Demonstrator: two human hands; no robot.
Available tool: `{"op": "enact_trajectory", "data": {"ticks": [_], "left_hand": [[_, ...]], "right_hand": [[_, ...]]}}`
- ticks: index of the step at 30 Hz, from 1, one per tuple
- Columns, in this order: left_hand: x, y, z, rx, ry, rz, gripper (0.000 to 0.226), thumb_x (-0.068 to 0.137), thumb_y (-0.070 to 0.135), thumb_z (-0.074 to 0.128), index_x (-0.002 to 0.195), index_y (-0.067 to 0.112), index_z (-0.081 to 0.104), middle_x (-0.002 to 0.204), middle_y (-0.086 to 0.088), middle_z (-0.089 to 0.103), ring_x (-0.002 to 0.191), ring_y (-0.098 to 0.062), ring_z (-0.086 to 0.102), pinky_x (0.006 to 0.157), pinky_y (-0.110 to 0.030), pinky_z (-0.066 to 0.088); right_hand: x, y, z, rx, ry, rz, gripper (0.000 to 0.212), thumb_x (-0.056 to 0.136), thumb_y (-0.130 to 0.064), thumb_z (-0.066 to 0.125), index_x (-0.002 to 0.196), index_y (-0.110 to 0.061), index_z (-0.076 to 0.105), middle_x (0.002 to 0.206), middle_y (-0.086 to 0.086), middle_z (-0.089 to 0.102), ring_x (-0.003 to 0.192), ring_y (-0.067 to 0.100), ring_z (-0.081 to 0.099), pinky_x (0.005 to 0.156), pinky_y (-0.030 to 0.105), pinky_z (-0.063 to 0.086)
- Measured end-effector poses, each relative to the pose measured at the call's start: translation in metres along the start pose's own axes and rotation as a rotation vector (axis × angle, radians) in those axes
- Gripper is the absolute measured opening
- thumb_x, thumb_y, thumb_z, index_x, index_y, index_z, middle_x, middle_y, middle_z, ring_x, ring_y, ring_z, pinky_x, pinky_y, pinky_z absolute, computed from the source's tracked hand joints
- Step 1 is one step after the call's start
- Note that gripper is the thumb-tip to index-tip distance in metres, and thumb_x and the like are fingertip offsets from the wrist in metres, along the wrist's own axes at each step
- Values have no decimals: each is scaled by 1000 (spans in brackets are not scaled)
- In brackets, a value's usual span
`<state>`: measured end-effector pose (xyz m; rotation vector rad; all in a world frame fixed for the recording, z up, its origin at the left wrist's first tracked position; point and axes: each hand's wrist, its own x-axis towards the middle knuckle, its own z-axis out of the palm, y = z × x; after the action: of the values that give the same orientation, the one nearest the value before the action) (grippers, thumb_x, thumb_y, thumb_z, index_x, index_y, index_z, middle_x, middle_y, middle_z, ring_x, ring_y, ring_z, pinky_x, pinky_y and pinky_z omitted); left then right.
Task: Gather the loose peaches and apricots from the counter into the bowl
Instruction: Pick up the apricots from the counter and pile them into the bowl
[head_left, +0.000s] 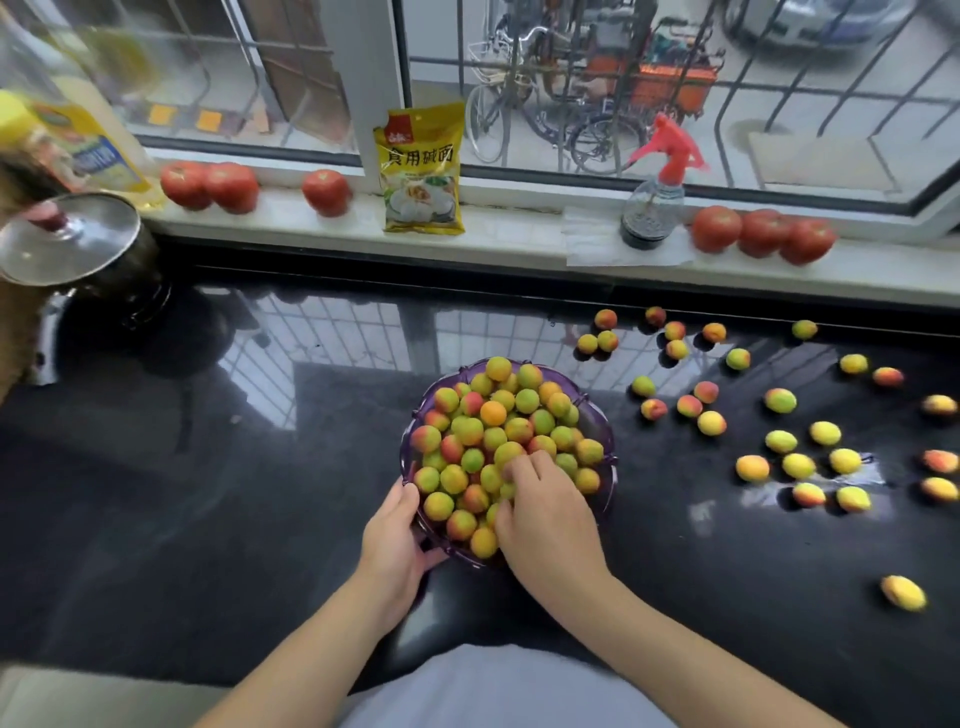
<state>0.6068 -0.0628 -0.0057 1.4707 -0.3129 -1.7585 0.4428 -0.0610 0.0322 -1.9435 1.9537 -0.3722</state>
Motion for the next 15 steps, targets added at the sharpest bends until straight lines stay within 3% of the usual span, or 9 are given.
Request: {"op": "enact_trajectory", "data": {"ticks": [6,9,13,15], "left_hand": [[1,-1,2,-4,20,-3,36,113,32,34,137,32,61,125,0,75,121,-31,67,93,-52,58],[0,-1,2,3,39,-10,36,113,32,34,137,32,61,128,-2,74,121,-31,67,95,-53,57],[1,0,1,21,48,-14,34,113,31,36,134,31,63,126,-3,74,120,-32,67,85,-48,59],[2,0,-1,27,52,-12,34,113,30,36,133,29,63,125,-5,75,120,-33,67,82,-46,59]], "right_hand": [[5,-7,5,-201,89,-39,26,73,-15,72,86,-24,51,83,-4,51,63,22,46,56,34,34],[7,-3,7,-213,110,-62,28,74,-14,75,83,-22,50,81,-3,51,60,20,42,54,33,34],[8,-5,4,-222,134,-70,25,74,-12,78,79,-21,54,76,-3,51,58,16,32,50,31,29],[6,-5,0,-184,115,-73,18,82,-20,75,85,-21,57,82,-2,52,58,17,41,49,32,33]]}}
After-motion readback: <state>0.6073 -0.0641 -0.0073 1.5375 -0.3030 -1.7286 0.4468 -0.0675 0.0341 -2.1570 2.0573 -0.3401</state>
